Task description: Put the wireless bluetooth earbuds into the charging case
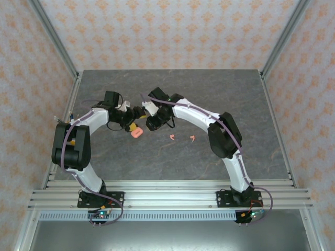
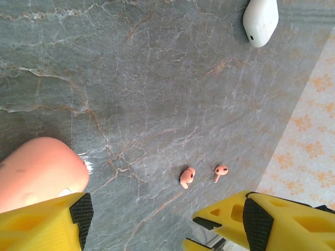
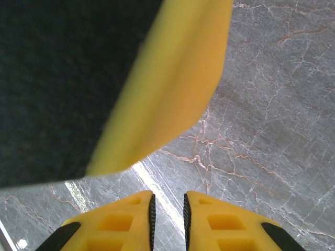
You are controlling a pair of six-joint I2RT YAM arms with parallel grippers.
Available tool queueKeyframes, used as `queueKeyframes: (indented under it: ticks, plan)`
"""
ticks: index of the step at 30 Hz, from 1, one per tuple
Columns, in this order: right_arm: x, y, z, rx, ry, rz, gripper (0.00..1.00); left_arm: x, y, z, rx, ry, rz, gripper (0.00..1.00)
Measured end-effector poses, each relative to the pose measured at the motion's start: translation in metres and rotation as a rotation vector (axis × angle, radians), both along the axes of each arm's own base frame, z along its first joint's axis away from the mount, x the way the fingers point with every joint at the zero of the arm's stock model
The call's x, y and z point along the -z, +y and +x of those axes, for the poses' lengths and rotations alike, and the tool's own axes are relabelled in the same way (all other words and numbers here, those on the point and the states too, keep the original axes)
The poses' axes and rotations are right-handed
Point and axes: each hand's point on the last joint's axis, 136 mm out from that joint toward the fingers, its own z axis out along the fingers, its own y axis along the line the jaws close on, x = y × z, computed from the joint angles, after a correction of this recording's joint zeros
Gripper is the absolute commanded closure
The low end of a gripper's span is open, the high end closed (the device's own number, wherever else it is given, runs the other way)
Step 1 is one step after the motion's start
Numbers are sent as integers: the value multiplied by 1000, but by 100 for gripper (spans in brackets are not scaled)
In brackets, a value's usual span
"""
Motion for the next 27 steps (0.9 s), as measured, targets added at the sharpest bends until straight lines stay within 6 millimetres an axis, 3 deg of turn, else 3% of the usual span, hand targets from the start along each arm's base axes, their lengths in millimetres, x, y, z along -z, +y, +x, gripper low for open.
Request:
queueKeyframes:
  ticks: [4,10,18,27]
  plan:
    - [7,-4,-1,18,15,-6,71,3,6,2,-18,-8,40,13]
    - [14,-12,-8,78,48,-11,53,3,27,6,-87,-13,128,9]
    - [0,-26,-15,243,63,41,34,24,40,-3,-138,36,206,9]
    - [-26,-39,-13,462,79,113,32,32,19,-6,-107,44,225,8]
